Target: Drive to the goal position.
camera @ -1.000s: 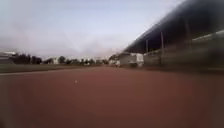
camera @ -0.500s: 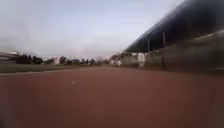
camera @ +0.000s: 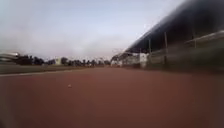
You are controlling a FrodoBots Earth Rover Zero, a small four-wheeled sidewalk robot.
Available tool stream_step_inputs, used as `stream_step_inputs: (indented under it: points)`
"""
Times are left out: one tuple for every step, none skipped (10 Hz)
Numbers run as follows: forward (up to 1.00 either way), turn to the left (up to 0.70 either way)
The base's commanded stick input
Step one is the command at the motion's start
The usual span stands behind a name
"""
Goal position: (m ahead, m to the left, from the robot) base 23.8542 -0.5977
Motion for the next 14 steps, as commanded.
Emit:
stream_step_inputs:
  points:
    - [0.70,0.00]
    - [0.70,0.00]
    - [0.70,0.00]
    - [0.70,0.00]
    - [0.70,0.00]
    - [0.70,0.00]
    - [0.70,0.00]
    - [0.70,0.00]
    - [0.70,0.00]
    - [0.70,0.00]
    - [0.70,0.00]
    - [0.70,0.00]
    - [0.70,0.00]
    - [0.70,0.00]
